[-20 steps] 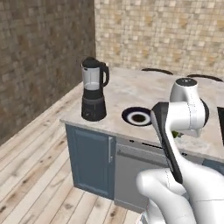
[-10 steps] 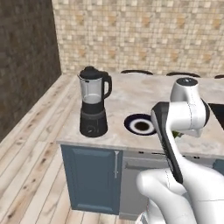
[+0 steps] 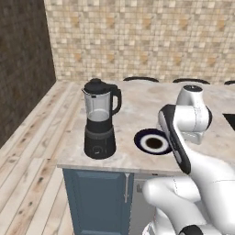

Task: Pick the banana and mango from the fridge and place them on the plate next to the blender to make a fruit smoothie.

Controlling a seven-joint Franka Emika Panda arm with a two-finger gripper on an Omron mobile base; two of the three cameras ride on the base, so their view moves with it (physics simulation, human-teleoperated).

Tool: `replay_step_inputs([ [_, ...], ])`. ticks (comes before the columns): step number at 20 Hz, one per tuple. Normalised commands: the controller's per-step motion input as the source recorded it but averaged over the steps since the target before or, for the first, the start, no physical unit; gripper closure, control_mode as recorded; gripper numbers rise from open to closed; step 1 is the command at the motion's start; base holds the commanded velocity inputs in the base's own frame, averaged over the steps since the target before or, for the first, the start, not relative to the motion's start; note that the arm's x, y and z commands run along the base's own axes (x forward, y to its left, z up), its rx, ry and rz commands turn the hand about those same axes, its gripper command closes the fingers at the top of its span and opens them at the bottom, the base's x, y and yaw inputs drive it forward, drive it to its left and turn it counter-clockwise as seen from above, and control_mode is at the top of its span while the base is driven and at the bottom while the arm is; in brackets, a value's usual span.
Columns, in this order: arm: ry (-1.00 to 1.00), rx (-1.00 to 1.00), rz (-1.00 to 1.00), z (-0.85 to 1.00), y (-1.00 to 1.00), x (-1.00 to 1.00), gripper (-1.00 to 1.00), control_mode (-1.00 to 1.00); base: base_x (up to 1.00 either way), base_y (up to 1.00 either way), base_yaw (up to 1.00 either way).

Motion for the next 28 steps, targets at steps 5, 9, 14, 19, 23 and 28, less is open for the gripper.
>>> replay_step_inputs([
  [5,0.16,0.11,0.0,-0.88,-0.2,0.98,1.0,-1.0,0.0,0.0,0.0],
  [9,0.11,0.0,0.02,-0.53,0.02,0.97,1.0,-1.0,0.0,0.0,0.0],
  [14,0.04,-0.01,0.02,-0.34,0.06,0.83,1.0,-1.0,0.0,0.0,0.0],
  [19,0.03,-0.04,0.0,-0.68,0.15,0.42,1.0,-1.0,0.0,0.0,0.0],
  [23,0.03,-0.02,0.0,-0.65,0.09,0.2,1.0,-1.0,0.0,0.0,0.0],
  [28,0.0,0.0,0.0,-0.28,0.0,0.24,-1.0,-1.0,0.0,0.0,0.0],
])
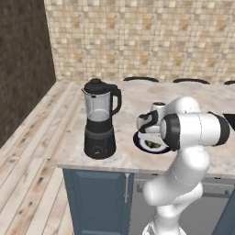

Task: Pick the banana and mango from the fridge and place them on the plate next to the blender to make a fruit smoothie.

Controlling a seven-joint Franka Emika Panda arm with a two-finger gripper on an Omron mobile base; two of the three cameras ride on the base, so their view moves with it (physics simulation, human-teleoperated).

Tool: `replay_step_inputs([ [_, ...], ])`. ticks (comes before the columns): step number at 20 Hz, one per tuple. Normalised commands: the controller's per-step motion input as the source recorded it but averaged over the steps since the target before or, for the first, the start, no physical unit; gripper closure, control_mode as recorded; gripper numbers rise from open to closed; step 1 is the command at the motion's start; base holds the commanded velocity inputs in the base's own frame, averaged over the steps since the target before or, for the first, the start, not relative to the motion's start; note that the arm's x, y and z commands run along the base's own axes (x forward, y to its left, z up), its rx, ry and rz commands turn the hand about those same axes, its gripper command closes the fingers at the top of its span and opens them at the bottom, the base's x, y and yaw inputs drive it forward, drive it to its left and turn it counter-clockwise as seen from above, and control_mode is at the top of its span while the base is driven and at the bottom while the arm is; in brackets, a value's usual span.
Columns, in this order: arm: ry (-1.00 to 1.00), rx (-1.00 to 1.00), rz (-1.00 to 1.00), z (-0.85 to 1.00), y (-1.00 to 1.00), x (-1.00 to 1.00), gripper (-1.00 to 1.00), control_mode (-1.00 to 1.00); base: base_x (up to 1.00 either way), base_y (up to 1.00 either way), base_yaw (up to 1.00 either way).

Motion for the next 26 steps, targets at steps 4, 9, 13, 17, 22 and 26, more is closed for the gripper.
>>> replay_step_inputs([
  [4,0.0,0.0,0.0,0.02,0.0,-0.07,-1.0,-1.0,0.0,0.0,0.0],
  [9,-0.05,0.0,0.0,0.65,0.0,-0.4,-1.0,-1.0,0.0,0.0,0.0],
  [13,-0.13,0.0,0.0,1.0,-0.06,-0.41,-1.0,-1.0,0.0,0.0,0.0],
  [17,-0.13,0.0,0.0,0.66,-0.04,-0.8,-1.0,-1.0,0.0,0.0,0.0],
  [22,-0.02,0.0,0.0,0.05,0.02,-0.8,-1.0,-1.0,0.0,0.0,0.0],
  [26,0.03,-0.02,0.02,-0.13,0.12,-0.27,-1.0,-1.0,0.0,0.0,0.0],
])
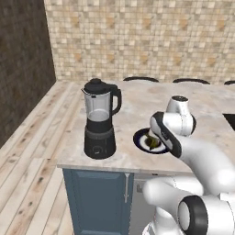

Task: Pick the banana and mango from the fridge and place them on the plate next to the blender to make a fruit smoothie.

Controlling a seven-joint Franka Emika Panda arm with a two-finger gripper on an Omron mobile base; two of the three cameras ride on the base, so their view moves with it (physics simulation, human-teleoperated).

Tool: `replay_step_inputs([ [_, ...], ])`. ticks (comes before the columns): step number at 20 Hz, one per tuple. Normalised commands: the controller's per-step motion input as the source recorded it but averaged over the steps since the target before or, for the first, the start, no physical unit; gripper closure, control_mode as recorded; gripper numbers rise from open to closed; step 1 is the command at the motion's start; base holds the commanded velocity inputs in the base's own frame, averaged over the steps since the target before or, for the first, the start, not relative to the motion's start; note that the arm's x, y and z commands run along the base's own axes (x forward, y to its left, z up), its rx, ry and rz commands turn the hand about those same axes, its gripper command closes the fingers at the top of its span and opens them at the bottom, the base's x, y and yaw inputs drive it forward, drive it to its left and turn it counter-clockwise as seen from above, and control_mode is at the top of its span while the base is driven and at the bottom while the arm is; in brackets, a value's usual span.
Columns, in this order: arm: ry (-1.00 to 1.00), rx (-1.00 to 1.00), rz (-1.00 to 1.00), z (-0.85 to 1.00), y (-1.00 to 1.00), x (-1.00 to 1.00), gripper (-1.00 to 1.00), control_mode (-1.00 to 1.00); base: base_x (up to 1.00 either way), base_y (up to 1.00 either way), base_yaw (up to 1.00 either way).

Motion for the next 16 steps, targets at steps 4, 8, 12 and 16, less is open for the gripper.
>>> replay_step_inputs([
  [4,0.0,-0.02,0.0,0.0,0.01,0.0,-1.0,1.0,-0.25,-0.25,-0.15],
  [8,0.0,0.0,0.0,0.0,0.0,0.0,-1.0,1.0,-0.41,-0.73,-0.62],
  [12,0.0,0.0,0.0,0.0,0.0,0.0,-1.0,1.0,-0.27,-0.61,-0.64],
  [16,0.0,0.0,0.0,0.0,0.0,0.0,-1.0,1.0,-0.14,-0.68,-0.7],
])
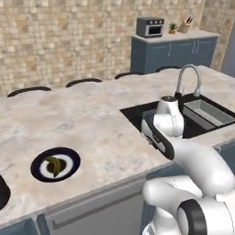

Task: Pick the banana and mango from the fridge and place them on the plate next to the blender to make a fruit smoothie.

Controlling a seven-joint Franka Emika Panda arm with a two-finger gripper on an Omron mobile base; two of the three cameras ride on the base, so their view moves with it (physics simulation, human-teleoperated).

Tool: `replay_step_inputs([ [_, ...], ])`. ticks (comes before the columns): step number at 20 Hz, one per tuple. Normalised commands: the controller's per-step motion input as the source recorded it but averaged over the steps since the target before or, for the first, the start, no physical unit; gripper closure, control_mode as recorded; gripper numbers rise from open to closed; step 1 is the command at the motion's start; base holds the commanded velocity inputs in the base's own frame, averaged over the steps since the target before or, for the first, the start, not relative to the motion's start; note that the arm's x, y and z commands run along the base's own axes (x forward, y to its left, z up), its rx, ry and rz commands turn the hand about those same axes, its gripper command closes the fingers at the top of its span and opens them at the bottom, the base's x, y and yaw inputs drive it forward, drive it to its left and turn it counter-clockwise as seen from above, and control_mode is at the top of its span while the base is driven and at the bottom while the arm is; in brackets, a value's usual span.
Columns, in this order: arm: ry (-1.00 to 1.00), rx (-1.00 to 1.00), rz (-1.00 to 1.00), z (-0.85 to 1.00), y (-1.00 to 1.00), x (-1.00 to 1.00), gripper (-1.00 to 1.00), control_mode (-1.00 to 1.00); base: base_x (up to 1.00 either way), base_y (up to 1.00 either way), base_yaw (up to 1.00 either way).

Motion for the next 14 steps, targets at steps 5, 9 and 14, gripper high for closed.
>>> replay_step_inputs([
  [5,0.0,0.0,0.0,0.0,0.0,0.0,-1.0,1.0,-0.01,-0.74,-0.75],
  [9,0.0,0.0,0.0,0.0,0.0,0.0,-1.0,1.0,0.13,-0.66,-0.72],
  [14,0.0,0.0,0.0,0.0,0.0,0.0,-1.0,1.0,0.51,-0.73,-0.6],
])
